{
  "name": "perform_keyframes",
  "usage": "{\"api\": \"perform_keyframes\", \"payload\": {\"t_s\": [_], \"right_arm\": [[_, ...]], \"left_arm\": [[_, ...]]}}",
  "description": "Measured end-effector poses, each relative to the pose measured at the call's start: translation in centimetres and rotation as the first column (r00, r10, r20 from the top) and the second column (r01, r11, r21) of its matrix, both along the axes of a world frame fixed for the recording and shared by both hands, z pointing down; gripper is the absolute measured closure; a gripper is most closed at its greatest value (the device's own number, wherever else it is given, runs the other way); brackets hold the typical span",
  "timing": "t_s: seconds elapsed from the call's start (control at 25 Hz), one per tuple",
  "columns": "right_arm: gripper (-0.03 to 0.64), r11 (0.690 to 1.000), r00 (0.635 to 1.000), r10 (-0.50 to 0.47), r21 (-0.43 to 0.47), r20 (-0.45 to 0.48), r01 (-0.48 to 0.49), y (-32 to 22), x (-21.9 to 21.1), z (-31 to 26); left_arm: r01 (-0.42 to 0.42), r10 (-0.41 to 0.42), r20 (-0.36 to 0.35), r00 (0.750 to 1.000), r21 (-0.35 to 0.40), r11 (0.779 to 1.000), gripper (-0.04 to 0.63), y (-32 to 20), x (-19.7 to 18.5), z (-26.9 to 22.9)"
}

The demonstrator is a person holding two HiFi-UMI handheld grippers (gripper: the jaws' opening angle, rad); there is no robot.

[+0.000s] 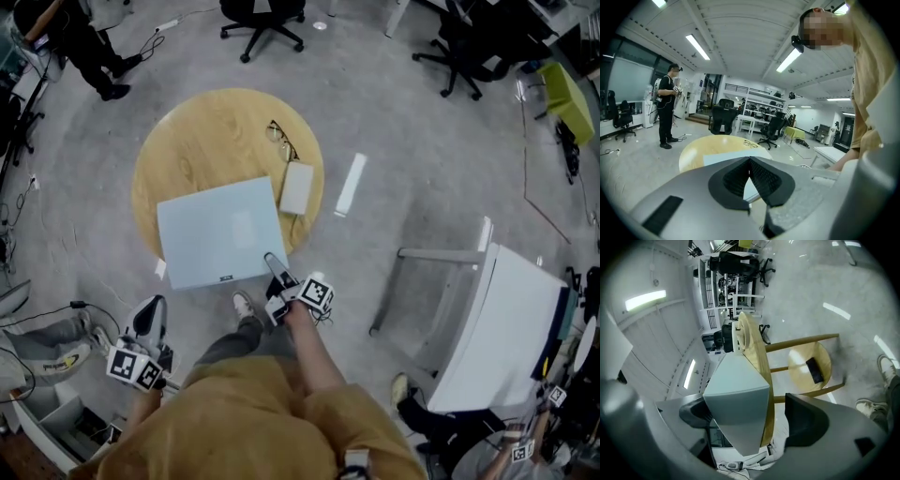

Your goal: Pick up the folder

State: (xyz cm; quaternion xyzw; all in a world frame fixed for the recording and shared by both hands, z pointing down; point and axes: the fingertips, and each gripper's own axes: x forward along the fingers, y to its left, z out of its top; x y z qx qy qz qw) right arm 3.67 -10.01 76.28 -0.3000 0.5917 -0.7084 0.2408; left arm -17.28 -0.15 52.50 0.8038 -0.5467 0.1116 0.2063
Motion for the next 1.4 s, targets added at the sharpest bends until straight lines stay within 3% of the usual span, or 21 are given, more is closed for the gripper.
{"api": "perform_keyframes", "payload": {"t_s": [0.28, 0.68, 1.24, 1.4], "right_arm": [[0.207, 0.999, 0.998, 0.045, 0.008, 0.037, -0.045, -1.5, -0.6, 0.0], [0.222, 0.992, 0.992, 0.045, 0.114, 0.116, -0.058, -1.9, -0.4, -1.7], [0.279, 0.991, 0.995, 0.074, 0.104, 0.065, -0.081, 0.6, 1.0, -1.7], [0.305, 0.996, 0.999, 0.034, 0.086, 0.025, -0.036, 1.5, 0.6, -2.3]], "left_arm": [[0.017, -0.017, -0.001, 1.0, -0.024, 1.0, 0.592, 0.8, -0.2, 0.2], [0.007, -0.008, -0.018, 1.0, -0.043, 0.999, 0.592, -0.1, 0.4, 0.7], [0.002, -0.004, -0.043, 0.999, -0.059, 0.998, 0.592, 0.1, -0.1, 1.2], [-0.005, 0.002, -0.055, 0.998, -0.06, 0.998, 0.592, 0.0, -0.3, 1.4]]}}
